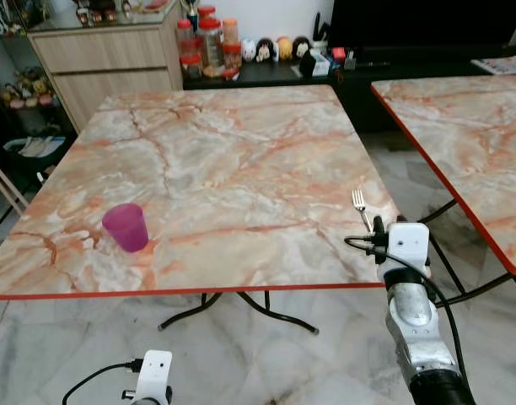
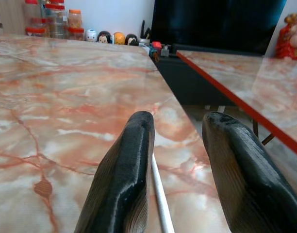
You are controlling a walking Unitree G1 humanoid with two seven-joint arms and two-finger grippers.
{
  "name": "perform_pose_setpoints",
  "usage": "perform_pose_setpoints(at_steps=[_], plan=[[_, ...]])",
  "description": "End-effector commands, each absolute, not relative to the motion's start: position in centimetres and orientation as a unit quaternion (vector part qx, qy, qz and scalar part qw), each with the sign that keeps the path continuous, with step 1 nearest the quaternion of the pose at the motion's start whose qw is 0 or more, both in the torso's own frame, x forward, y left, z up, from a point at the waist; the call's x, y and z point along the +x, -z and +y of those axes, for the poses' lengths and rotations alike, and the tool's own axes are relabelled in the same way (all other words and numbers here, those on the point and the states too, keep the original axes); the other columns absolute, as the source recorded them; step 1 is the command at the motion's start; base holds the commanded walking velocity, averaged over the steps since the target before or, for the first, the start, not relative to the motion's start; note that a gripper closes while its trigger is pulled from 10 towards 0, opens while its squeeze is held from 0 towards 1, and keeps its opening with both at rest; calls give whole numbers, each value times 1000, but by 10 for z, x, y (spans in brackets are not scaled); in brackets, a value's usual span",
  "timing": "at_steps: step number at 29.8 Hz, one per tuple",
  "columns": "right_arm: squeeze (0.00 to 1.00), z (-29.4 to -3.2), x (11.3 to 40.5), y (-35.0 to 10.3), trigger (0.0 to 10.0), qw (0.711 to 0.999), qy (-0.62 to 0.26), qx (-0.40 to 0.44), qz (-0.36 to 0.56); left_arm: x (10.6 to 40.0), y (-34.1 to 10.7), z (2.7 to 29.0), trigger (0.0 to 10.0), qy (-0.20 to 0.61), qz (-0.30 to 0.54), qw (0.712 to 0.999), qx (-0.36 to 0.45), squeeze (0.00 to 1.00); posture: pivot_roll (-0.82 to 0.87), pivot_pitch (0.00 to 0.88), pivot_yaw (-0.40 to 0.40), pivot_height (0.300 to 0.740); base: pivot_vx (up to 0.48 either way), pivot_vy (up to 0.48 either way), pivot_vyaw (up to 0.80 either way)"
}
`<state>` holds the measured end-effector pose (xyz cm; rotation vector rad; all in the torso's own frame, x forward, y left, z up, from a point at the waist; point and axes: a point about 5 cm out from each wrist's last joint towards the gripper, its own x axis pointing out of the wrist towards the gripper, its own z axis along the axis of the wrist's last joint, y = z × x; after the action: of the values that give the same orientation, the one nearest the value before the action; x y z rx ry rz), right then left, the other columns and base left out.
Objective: Setting the table
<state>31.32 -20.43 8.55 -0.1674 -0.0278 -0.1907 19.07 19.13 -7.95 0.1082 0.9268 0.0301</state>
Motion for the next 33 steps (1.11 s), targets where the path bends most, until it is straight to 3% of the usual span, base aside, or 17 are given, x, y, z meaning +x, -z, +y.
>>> perform_pose_setpoints(at_steps=[1,14,33], plan=[[0,-205,315,-82,10000,992,100,-76,0,185,82,195,10000,-21,456,888,59,0,-72,0,17,740,0,0,0],[0,-202,319,-81,10000,993,102,-65,1,191,79,194,10000,-16,451,890,65,0,-77,0,19,740,0,0,0],[0,-194,324,-80,10000,994,85,-71,4,187,81,198,10000,-31,459,886,67,0,-63,0,8,740,373,0,0]])
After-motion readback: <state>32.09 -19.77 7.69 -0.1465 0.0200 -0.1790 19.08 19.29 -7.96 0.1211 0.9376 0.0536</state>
